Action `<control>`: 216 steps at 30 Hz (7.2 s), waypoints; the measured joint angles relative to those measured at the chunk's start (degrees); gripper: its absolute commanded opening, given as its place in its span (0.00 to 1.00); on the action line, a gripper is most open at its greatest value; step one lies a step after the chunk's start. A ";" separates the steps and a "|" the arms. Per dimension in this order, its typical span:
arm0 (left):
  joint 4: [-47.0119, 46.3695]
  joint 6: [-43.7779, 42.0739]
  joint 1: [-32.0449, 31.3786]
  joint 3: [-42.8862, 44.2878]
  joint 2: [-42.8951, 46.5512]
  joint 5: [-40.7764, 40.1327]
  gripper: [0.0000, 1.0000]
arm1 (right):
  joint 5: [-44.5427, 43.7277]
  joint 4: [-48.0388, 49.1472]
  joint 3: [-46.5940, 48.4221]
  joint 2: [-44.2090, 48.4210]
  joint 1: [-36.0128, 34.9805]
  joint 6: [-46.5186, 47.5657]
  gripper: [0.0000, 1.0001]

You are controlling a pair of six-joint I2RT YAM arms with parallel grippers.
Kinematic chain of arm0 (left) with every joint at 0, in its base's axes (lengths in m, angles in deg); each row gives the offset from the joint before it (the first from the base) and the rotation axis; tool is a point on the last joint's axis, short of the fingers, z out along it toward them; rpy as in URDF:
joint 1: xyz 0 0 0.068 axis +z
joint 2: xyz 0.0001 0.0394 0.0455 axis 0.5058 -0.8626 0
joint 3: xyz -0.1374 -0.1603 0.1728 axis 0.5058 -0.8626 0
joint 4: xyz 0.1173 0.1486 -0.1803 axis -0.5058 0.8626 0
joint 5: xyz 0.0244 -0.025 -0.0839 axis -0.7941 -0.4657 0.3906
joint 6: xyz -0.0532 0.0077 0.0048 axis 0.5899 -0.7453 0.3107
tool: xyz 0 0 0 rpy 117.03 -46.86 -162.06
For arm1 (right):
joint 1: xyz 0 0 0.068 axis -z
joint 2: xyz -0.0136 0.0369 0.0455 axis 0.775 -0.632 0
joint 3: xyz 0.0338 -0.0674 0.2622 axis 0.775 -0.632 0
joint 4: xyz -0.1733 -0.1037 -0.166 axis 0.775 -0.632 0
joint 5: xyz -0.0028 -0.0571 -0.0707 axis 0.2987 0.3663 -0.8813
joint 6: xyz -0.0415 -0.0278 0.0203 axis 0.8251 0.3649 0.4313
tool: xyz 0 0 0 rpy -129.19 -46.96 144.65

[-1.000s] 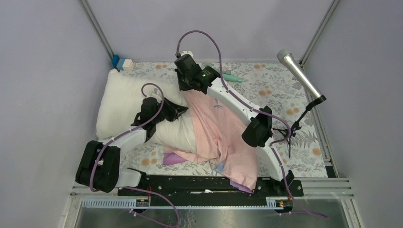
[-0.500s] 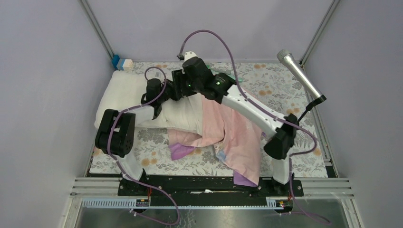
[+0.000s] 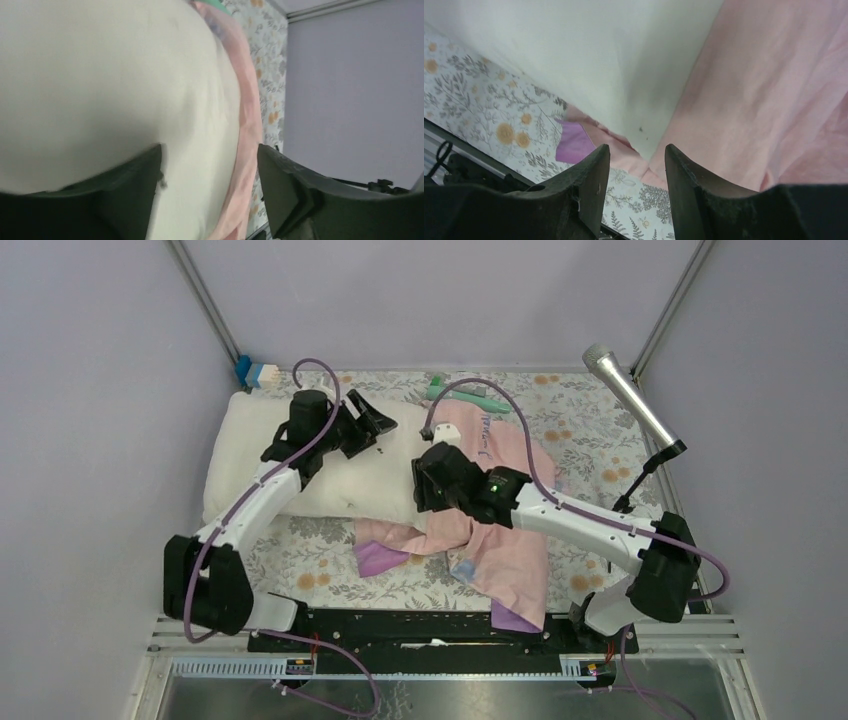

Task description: Put the pillow into the pillowcase

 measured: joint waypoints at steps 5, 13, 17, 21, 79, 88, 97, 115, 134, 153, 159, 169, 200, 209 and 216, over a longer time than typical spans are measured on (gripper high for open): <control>14.01 -10.88 -6.67 1.20 7.76 -9.84 0.91 | -0.85 2.71 -7.28 0.98 -2.64 -3.76 0.53; 24.50 -19.74 -15.32 -3.04 11.54 -26.62 0.90 | -5.11 5.33 -10.86 0.90 -2.91 -6.49 0.68; 23.61 -20.48 -15.41 -4.87 6.10 -28.06 0.49 | -6.54 5.95 -11.21 -0.42 -2.91 -6.75 0.67; 20.85 -19.34 -15.37 -5.05 2.32 -26.40 0.00 | -7.61 6.05 -11.23 -2.58 -2.91 -6.91 0.58; -6.95 3.61 -6.58 -22.86 7.50 -9.20 0.00 | -16.74 -20.76 30.88 -21.16 -13.38 -1.11 0.01; -4.20 5.95 -7.15 -21.70 8.74 -11.72 0.00 | -9.40 -10.88 21.66 -20.52 -13.70 0.02 0.00; 12.33 3.21 -5.49 -9.99 12.96 -9.55 0.00 | -5.55 3.82 -1.60 -17.38 -13.27 -3.89 0.00; -18.49 11.63 -11.23 -40.13 17.25 -10.88 0.00 | -2.16 0.59 17.29 -10.47 -2.47 2.27 0.58; -19.21 10.86 -11.23 -40.28 17.25 -10.82 0.00 | -22.86 -20.74 51.54 -39.39 7.67 9.79 0.51; -18.36 9.68 -11.30 -41.22 19.69 -10.62 0.00 | -18.03 -26.58 70.77 -48.98 9.18 13.92 0.00; -18.25 10.25 -13.25 -41.18 19.80 -12.28 0.00 | -6.73 -20.17 71.10 -48.98 5.57 12.72 0.00; -18.23 16.81 -17.09 -37.90 16.17 -16.50 0.00 | 4.31 -10.01 71.30 -48.52 1.05 11.19 0.00; 7.85 1.27 -13.03 -13.53 21.94 -13.84 0.95 | -7.02 6.34 -11.34 1.55 -1.31 0.72 0.65; 28.57 -9.51 -12.76 -8.52 30.40 -36.44 0.99 | -13.27 12.85 -12.98 -3.04 -1.38 1.38 0.67; 29.14 -11.89 -8.81 -9.90 19.12 -46.73 0.59 | -17.97 13.51 -12.76 -8.22 -1.40 4.31 0.51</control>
